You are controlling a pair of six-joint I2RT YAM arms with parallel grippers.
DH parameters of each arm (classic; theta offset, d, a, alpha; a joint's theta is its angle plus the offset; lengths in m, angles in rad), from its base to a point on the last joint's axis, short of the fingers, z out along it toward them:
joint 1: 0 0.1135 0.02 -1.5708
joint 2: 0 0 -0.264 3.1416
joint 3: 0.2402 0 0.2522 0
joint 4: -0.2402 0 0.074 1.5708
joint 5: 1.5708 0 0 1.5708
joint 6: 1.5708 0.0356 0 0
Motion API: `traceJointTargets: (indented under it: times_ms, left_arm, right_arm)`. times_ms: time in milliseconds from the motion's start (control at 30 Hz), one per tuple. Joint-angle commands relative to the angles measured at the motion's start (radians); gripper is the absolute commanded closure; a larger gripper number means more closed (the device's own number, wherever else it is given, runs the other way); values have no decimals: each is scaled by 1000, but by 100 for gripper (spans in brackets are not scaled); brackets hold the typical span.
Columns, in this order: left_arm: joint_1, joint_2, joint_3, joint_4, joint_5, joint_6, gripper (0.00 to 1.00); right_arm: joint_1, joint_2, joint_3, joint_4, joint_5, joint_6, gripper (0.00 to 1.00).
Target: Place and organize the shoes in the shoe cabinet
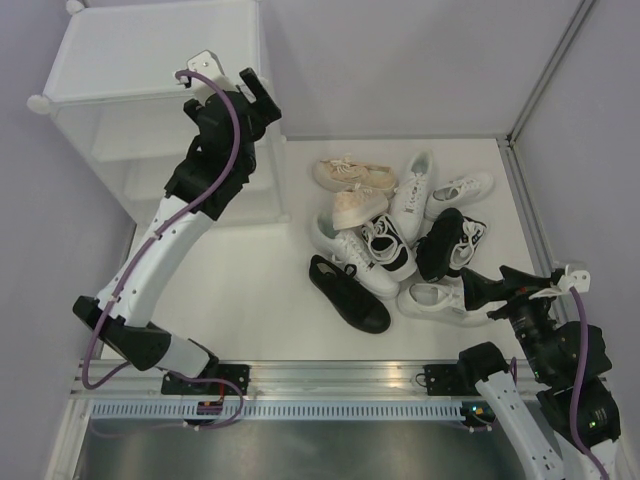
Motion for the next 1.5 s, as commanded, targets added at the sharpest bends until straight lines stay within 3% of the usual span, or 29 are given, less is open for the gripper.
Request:
traceJointTargets:
  times_ms: [0, 367, 1033, 1300, 1467]
  left_arm:
    - [-6, 12, 65, -38, -101, 22, 11]
    - [-7, -1, 51, -47, -174, 22, 30]
    - [-9, 39, 62, -47, -139, 2, 30]
    - [-13, 24, 41, -55, -209, 44, 57]
    - [-15, -17, 4, -69, -243, 70, 60]
  right_arm:
    - [11, 10, 17, 30, 11, 2, 2]
    - [16, 1, 4, 33, 14, 5, 2]
    - [19, -18, -9, 35, 8, 8, 2]
    - [19, -19, 0, 30, 8, 5, 2]
    - [17, -18, 3, 32, 7, 2, 2]
